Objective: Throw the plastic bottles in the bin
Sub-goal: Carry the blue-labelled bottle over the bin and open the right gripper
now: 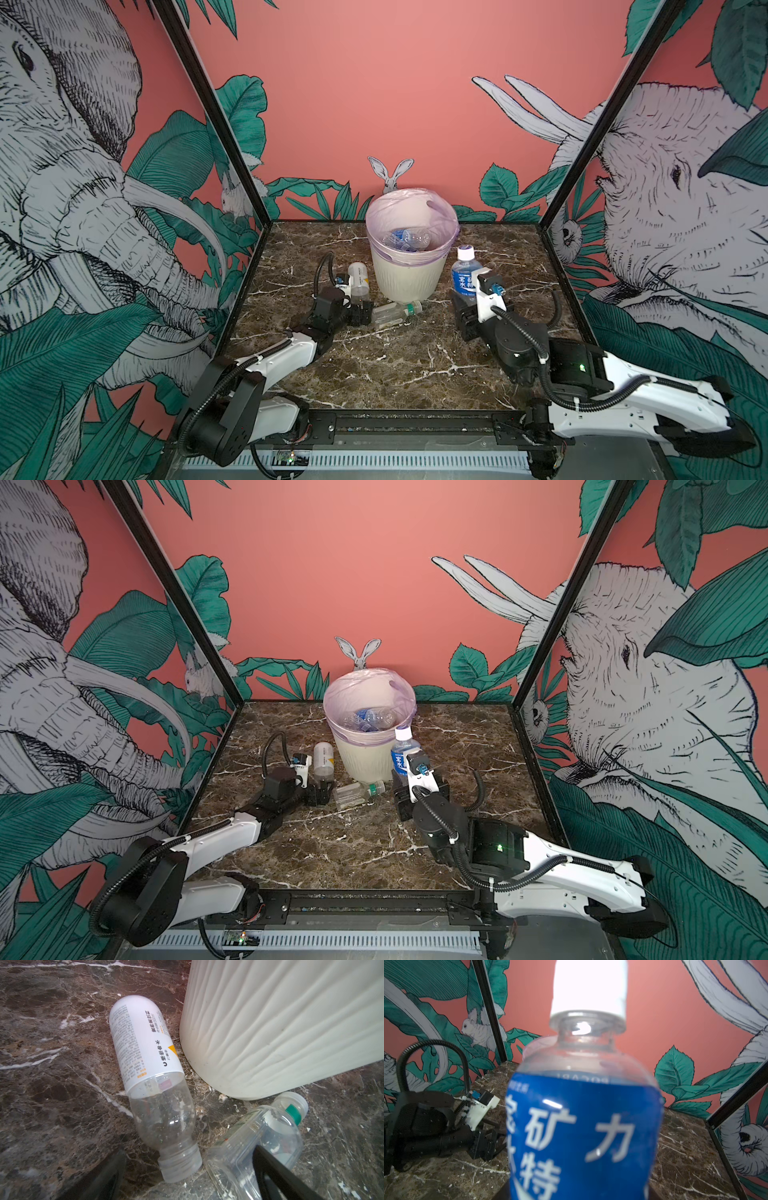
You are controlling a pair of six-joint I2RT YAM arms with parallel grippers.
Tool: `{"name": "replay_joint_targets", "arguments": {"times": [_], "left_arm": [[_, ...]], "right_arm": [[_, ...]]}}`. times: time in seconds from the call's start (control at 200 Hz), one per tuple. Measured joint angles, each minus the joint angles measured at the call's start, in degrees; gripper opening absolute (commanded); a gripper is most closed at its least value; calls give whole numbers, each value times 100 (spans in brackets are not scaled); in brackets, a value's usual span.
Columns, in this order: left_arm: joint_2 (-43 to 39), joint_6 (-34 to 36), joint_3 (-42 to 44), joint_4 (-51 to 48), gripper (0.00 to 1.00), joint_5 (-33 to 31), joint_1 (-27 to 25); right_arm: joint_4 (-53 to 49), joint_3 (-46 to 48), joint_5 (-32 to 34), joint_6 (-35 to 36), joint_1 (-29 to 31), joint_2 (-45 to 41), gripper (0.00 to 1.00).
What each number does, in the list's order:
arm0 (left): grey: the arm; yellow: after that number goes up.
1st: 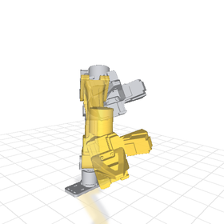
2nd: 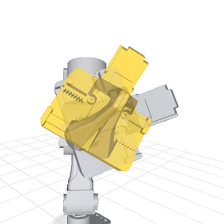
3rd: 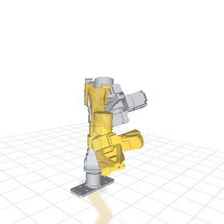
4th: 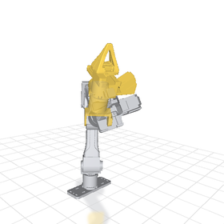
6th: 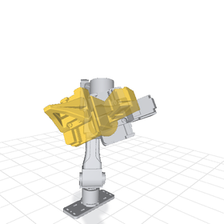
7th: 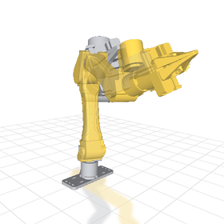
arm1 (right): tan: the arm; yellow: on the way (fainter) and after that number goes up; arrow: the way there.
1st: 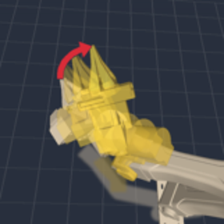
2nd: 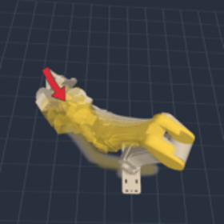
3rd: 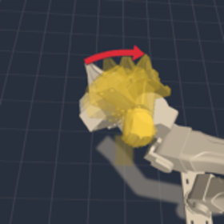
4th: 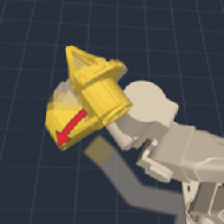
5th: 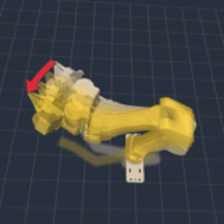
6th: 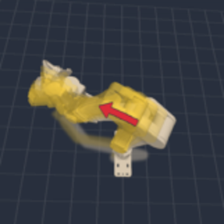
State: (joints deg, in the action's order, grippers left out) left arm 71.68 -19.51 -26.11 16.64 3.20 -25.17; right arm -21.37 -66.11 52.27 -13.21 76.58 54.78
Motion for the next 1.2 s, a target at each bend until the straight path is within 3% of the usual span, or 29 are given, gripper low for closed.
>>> {"name": "replay_joint_targets", "arguments": {"times": [0.25, 0.295, 0.385, 0.5, 0.62, 0.715, 0.99, 1.195], "left_arm": [[-2, 2, 0, 0, 96, -46, 17], [-2, 0, 0, 2, 96, -66, 22], [-2, 2, 0, 7, 96, -76, 26], [-2, 2, 0, 7, 96, -74, 52], [-72, 2, 0, -4, 96, -85, 92], [-199, 4, 0, -2, 96, -90, 103], [-243, 2, 0, 0, 96, -57, 120], [-238, 4, 0, -2, 96, -26, 120]], "right_arm": [[-129, -2535, -960, 726, -1226, 1733, 42], [-175, -3064, -1237, 774, -1539, 2149, 56], [-535, -4634, -1867, 831, -2291, 3335, 98], [-1071, -6907, -2218, 929, -2872, 5066, 99], [-1727, -8251, -2264, 1097, -3047, 6098, 99], [-1928, -8172, -2295, 1209, -3047, 6054, 99], [-1390, -6398, -2302, 1360, -3040, 4146, 99], [-914, -5364, -2221, 1370, -3051, 3407, 99]]}}
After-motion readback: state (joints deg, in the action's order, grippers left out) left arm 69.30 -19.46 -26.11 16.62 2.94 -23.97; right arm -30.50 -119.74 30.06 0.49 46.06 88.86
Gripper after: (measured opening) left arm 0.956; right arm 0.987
